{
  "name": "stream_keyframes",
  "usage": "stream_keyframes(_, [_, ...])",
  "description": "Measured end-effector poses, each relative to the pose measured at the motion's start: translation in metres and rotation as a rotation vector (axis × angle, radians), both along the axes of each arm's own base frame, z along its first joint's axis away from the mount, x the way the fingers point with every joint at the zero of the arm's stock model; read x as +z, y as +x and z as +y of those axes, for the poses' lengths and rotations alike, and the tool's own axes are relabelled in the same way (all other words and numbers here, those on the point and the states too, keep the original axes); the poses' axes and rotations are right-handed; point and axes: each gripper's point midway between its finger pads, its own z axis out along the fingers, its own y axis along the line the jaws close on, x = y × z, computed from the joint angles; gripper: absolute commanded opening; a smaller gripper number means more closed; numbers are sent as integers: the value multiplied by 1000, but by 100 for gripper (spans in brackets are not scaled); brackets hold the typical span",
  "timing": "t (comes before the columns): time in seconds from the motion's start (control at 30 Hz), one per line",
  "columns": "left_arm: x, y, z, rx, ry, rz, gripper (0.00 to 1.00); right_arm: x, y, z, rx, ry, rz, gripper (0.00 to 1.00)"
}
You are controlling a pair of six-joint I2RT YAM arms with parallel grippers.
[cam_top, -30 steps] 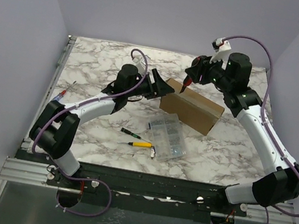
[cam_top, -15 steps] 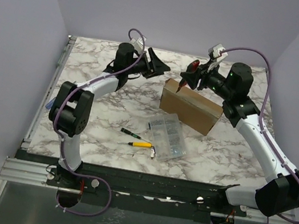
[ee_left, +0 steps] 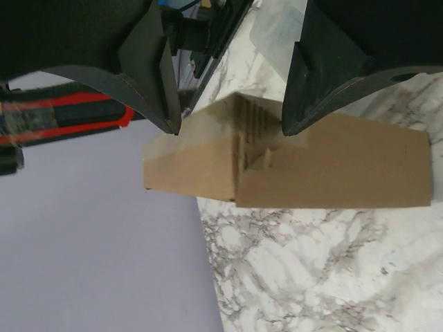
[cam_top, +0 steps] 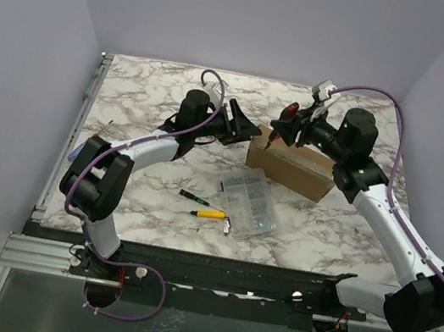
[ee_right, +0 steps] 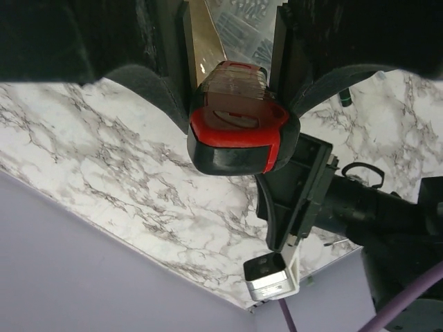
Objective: Unpack the express box
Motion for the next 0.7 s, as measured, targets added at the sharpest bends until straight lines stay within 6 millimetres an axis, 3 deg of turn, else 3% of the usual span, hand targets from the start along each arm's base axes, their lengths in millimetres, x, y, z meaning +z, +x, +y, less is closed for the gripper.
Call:
stream_keyframes(0.2, [31,-37,-16,-34,-54,-41,70,13,-19,-18,-45,8,-31,0])
stream_keyframes(0.33, [37,-40,-20,-42,-72,-42,70,21,-25,-22,-47,17,-53,0])
stream_keyframes(0.47, [44,-17,-10,-18,-69,-41,69,21,-24,-22,-46,15,-56,0])
stream_keyframes(0.7, [68,51,-1,31,-37,-126,69,23,-10,-16,-26,-31,-117,0])
